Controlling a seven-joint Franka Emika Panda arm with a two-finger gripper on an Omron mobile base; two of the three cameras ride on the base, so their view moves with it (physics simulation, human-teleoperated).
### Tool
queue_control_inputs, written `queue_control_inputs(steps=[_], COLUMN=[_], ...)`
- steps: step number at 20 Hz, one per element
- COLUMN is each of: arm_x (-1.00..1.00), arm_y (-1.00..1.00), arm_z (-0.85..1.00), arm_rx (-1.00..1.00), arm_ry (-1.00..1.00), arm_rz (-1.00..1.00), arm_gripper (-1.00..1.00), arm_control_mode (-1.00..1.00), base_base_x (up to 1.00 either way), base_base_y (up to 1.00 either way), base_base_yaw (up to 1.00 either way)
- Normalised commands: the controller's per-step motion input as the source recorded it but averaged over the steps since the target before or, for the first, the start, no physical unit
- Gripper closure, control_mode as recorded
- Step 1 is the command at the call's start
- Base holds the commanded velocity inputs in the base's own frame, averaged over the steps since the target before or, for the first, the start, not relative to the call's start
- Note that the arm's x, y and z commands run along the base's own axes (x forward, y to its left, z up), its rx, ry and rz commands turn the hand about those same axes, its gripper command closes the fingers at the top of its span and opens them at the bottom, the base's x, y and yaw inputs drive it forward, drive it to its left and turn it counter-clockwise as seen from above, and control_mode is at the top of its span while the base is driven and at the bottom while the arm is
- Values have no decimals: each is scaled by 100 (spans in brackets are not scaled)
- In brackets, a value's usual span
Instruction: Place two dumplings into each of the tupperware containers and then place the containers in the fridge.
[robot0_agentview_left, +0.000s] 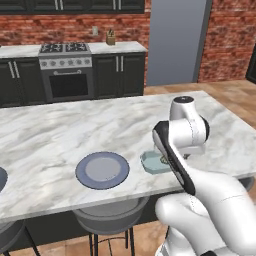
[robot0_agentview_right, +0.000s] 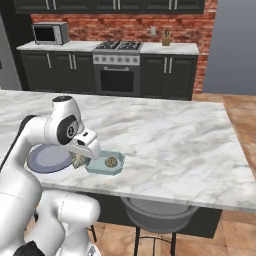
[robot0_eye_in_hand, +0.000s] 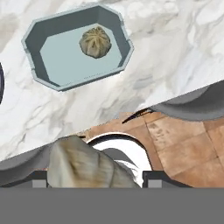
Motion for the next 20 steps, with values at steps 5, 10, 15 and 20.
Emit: queue_control_inputs(steps=[5, 10, 15, 20], arm_x=[99, 93, 67, 27], arm_y=[-4, -8, 8, 12], arm_z=[-28, -61, -79, -33], arm_rx=[9, 18, 0, -1], arm_ry=[16, 6, 0, 2], arm_rz=[9, 15, 5, -1], arm_gripper=[100, 100, 100, 100], arm_control_mode=[-100, -100, -100, -100], base_base_x=[0, 0, 0, 0], base_base_y=[0, 0, 0, 0], base_base_yaw=[0, 0, 0, 0])
